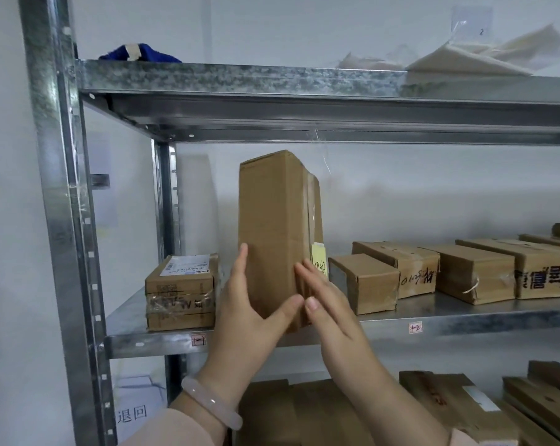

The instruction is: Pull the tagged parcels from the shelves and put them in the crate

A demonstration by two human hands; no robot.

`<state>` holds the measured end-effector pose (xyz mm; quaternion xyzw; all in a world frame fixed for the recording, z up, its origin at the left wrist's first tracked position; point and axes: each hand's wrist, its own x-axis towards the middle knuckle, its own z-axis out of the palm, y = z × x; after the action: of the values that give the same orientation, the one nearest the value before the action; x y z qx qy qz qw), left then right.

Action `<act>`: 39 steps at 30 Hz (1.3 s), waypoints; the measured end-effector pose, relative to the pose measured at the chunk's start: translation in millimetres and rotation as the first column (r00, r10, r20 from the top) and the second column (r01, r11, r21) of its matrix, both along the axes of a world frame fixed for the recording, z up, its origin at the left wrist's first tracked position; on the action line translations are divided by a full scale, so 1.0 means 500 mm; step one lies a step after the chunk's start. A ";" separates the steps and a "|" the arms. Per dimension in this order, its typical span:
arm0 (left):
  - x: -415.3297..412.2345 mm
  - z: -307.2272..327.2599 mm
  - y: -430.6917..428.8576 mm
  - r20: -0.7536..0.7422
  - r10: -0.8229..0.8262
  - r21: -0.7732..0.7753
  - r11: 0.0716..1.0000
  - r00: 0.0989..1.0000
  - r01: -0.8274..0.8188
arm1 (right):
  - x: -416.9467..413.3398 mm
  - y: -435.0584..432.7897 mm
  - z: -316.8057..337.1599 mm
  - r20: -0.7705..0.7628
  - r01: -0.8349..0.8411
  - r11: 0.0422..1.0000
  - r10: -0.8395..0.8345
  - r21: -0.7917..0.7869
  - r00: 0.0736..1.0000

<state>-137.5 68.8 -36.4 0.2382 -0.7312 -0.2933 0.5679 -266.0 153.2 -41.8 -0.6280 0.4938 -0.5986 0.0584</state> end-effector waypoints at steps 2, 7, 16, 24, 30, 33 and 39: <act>0.002 -0.002 -0.001 -0.014 -0.011 0.012 1.000 1.000 0.011 | 0.012 -0.002 -0.001 -0.104 0.032 0.999 -0.032 -0.008 0.994; 0.022 -0.012 -0.019 -0.168 -0.068 0.061 0.995 0.983 0.079 | 0.013 0.005 0.004 -0.113 0.102 0.989 -0.114 -0.105 0.987; 0.086 -0.036 -0.005 -0.287 -0.282 0.252 0.900 0.915 0.356 | -0.021 0.030 0.007 0.197 0.273 0.941 -0.235 -0.199 0.952; 0.178 -0.087 0.037 -0.301 -0.419 0.315 0.804 0.857 0.504 | 0.087 0.088 -0.055 0.222 0.112 0.992 -0.124 0.063 0.967; 0.309 -0.146 0.095 -0.057 -0.354 0.321 0.879 0.934 0.353 | 0.216 0.153 -0.150 0.237 0.278 0.959 -0.282 0.049 0.930; 0.394 -0.194 0.127 0.131 -0.310 0.258 0.928 0.942 0.270 | 0.303 0.183 -0.214 0.246 0.325 0.942 -0.334 0.078 0.910; 0.568 -0.309 0.183 0.257 -0.328 0.279 0.926 0.909 0.255 | 0.474 0.256 -0.329 0.269 0.301 0.921 -0.364 0.248 0.892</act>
<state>146.7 160.4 -191.0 0.2338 -0.7952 -0.4218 0.3676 -29.0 281.0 -206.2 -0.4231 0.6364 -0.6380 0.0942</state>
